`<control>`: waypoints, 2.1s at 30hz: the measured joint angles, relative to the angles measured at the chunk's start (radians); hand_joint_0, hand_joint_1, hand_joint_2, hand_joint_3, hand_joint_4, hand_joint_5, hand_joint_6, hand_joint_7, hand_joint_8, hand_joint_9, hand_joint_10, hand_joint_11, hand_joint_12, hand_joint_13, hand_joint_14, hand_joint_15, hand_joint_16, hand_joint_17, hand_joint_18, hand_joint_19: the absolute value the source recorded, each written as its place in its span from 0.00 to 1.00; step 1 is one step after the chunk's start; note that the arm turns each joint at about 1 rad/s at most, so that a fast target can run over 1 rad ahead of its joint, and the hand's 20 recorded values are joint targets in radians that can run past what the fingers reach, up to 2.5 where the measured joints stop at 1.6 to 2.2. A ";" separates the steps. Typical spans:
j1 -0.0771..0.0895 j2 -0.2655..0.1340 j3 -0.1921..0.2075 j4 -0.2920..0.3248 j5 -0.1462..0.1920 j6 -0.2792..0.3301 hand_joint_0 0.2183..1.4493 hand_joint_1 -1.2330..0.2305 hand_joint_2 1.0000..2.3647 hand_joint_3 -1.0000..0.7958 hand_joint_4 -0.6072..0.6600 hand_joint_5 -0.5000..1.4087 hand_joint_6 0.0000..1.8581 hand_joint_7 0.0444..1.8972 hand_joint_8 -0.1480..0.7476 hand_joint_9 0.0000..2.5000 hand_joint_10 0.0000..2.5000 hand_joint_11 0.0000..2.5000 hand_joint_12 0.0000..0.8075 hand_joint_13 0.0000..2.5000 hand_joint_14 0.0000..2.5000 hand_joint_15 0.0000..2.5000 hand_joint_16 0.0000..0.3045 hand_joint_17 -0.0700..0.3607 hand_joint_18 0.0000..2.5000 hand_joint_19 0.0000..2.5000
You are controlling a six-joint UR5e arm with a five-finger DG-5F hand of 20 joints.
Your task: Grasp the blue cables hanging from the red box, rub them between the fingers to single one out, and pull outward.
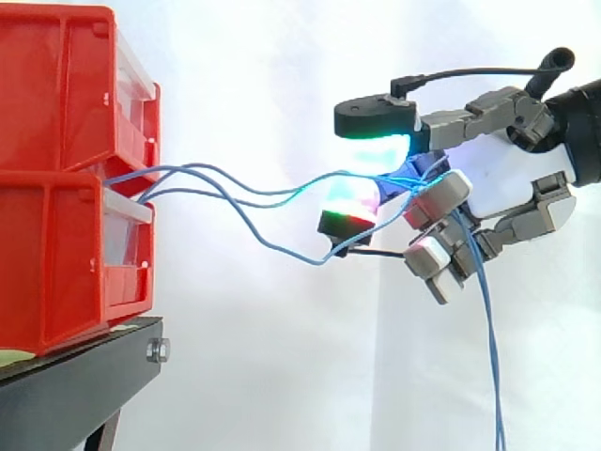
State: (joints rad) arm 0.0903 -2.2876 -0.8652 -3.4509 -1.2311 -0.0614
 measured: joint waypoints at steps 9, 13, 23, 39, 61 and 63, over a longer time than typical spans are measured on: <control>0.000 0.000 0.003 0.001 0.000 -0.001 0.33 0.26 0.02 0.53 0.53 0.21 0.50 0.58 0.51 0.59 0.01 0.50 0.49 0.47 0.01 0.30 0.18 0.44 0.38 0.27; 0.001 0.000 0.006 0.001 0.001 -0.001 0.33 0.26 0.02 0.54 0.54 0.21 0.50 0.59 0.52 0.57 0.01 0.43 0.50 0.46 0.01 0.26 0.18 0.44 0.39 0.25; 0.006 0.000 0.008 -0.001 0.005 -0.001 0.32 0.26 0.01 0.53 0.53 0.22 0.49 0.59 0.51 0.34 0.00 0.06 0.54 0.36 0.00 0.08 0.18 0.45 0.36 0.16; 0.008 -0.001 -0.011 0.002 0.005 -0.006 0.31 0.25 0.01 0.52 0.46 0.22 0.48 0.59 0.41 0.19 0.00 0.00 0.44 0.18 0.00 0.02 0.16 0.42 0.17 0.06; 0.003 -0.001 -0.147 0.026 0.001 -0.031 0.31 0.25 0.01 0.52 0.47 0.22 0.47 0.60 0.41 0.18 0.00 0.00 0.45 0.18 0.00 0.02 0.17 0.43 0.16 0.05; 0.003 -0.001 -0.172 0.047 0.000 -0.030 0.31 0.25 0.01 0.51 0.47 0.22 0.47 0.60 0.41 0.19 0.00 0.00 0.45 0.18 0.00 0.02 0.17 0.44 0.17 0.05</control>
State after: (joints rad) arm 0.0930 -2.2886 -1.0373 -3.4043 -1.2316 -0.0910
